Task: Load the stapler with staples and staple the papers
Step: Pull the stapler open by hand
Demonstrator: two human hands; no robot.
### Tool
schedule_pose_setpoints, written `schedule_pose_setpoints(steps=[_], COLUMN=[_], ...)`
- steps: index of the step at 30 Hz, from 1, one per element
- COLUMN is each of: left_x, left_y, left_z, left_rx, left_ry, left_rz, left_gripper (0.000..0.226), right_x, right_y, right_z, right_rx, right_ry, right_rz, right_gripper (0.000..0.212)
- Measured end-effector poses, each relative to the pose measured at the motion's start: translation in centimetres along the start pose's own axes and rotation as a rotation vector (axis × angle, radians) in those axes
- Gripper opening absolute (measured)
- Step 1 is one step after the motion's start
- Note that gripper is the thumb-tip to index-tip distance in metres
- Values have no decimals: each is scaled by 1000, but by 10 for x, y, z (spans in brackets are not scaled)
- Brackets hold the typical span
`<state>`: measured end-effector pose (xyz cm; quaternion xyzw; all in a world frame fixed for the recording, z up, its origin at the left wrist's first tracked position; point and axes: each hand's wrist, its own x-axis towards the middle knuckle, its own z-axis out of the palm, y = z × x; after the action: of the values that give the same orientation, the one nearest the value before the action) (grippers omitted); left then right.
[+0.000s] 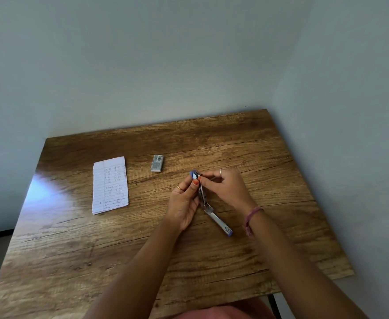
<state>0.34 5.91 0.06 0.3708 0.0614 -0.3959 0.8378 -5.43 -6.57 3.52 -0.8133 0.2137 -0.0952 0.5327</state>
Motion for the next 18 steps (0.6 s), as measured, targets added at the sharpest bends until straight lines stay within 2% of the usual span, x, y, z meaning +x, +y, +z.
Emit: schedule_pose_setpoints(steps=[5,9,14,18], left_x=[-1,1,-2,-5], left_y=[2,3,-1,-3], left_z=[2,0,1,5], left_rx=[14,9,9,27], left_ry=[-14,10,33,41], left_rz=[-31,-41,-15,12], left_gripper=[21,20,22,23], right_x=[0,3,2,3], right_y=[-12,-23,-29,-27], right_z=[2,8,11,10], right_rx=[-102,-275,-401,-393], right_ry=[48,112,85,65], right_rz=[22,16,-28,-45], right_gripper=[18,18,25,25])
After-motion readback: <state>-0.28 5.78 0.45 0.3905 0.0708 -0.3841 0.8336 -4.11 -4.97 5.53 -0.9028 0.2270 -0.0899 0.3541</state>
